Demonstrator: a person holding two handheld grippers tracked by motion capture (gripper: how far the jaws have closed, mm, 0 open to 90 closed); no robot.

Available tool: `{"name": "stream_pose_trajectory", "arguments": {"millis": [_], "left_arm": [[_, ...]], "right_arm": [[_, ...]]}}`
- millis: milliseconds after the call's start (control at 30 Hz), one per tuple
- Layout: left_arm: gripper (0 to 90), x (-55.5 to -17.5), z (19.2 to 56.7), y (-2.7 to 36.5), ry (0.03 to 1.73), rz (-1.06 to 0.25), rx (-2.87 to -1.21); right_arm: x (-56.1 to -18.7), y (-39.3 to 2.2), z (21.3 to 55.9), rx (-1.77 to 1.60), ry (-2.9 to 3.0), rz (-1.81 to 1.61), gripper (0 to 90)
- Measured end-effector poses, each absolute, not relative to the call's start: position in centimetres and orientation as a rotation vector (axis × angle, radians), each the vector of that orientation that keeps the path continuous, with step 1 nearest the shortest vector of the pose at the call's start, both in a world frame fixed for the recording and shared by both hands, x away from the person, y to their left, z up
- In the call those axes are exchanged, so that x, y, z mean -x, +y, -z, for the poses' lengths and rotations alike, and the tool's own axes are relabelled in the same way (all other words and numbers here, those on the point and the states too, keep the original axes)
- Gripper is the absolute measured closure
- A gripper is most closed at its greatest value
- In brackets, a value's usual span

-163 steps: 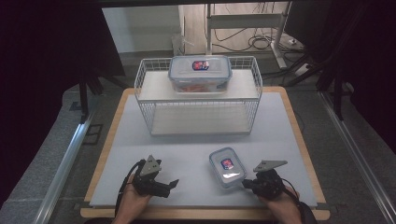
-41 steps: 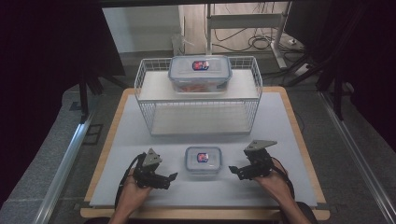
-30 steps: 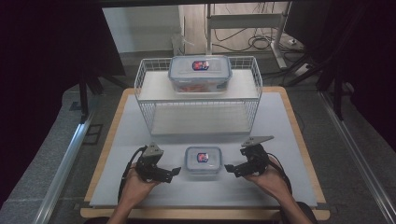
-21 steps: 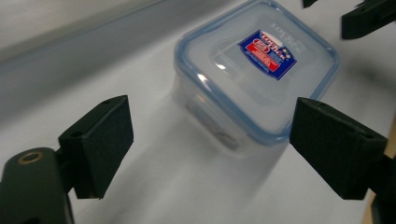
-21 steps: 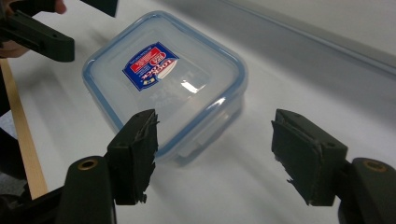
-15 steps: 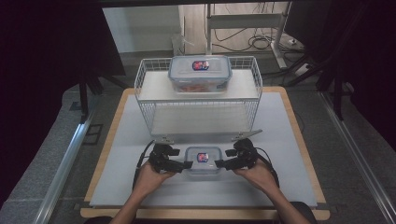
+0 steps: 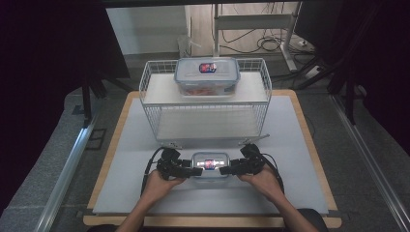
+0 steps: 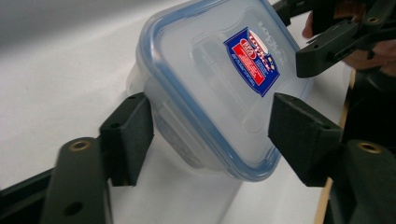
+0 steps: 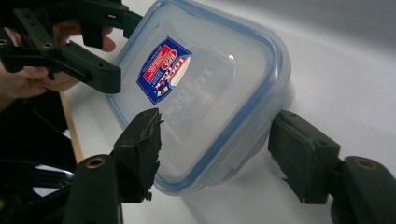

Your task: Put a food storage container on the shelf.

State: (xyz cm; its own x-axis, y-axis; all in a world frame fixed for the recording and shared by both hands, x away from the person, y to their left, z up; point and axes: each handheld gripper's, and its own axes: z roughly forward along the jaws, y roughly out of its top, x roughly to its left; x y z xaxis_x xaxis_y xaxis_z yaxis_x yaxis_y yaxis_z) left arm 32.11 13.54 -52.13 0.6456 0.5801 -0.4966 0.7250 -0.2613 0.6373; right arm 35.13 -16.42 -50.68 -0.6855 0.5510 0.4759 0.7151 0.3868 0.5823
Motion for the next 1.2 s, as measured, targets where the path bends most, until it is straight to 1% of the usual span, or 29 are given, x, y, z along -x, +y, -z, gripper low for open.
{"name": "stream_pose_trajectory", "arguments": {"millis": [67, 100, 167, 233, 467, 600, 933, 1067, 1200], "left_arm": [[36.6, -31.7, 52.1, 13.7, 1.006, 0.200, -1.966], [38.3, -31.3, 52.0, 13.8, 1.001, 0.190, -1.959], [46.0, -30.9, 51.9, 14.3, 0.995, 0.194, -1.937], [49.3, -30.7, 52.1, 14.5, 0.992, 0.207, -1.912], [53.8, -30.4, 52.7, 15.1, 0.990, 0.254, -1.833], [56.6, -30.6, 53.1, 15.7, 0.979, 0.304, -1.793], [57.1, -31.0, 53.2, 15.7, 1.013, 0.330, -1.744], [57.5, -31.4, 52.8, 16.1, 0.999, 0.355, -1.693], [57.6, -31.6, 52.4, 16.3, 0.997, 0.347, -1.687]], "right_arm": [[-34.7, -16.5, 50.5, 1.122, -2.461, 1.183, 38.3], [-34.5, -16.5, 50.3, 1.122, -2.467, 1.191, 41.8], [-34.2, -17.0, 50.1, 1.110, -2.460, 1.227, 49.0], [-34.0, -17.4, 50.0, 1.099, -2.436, 1.248, 51.5], [-33.6, -17.9, 50.5, 1.085, -2.394, 1.261, 53.7], [-33.4, -18.1, 50.6, 1.068, -2.385, 1.277, 54.5], [-33.5, -18.7, 51.1, 1.087, -2.315, 1.322, 55.7], [-33.6, -19.1, 50.7, 1.090, -2.263, 1.379, 57.9], [-33.6, -19.1, 50.3, 1.094, -2.236, 1.411, 58.5]]}}
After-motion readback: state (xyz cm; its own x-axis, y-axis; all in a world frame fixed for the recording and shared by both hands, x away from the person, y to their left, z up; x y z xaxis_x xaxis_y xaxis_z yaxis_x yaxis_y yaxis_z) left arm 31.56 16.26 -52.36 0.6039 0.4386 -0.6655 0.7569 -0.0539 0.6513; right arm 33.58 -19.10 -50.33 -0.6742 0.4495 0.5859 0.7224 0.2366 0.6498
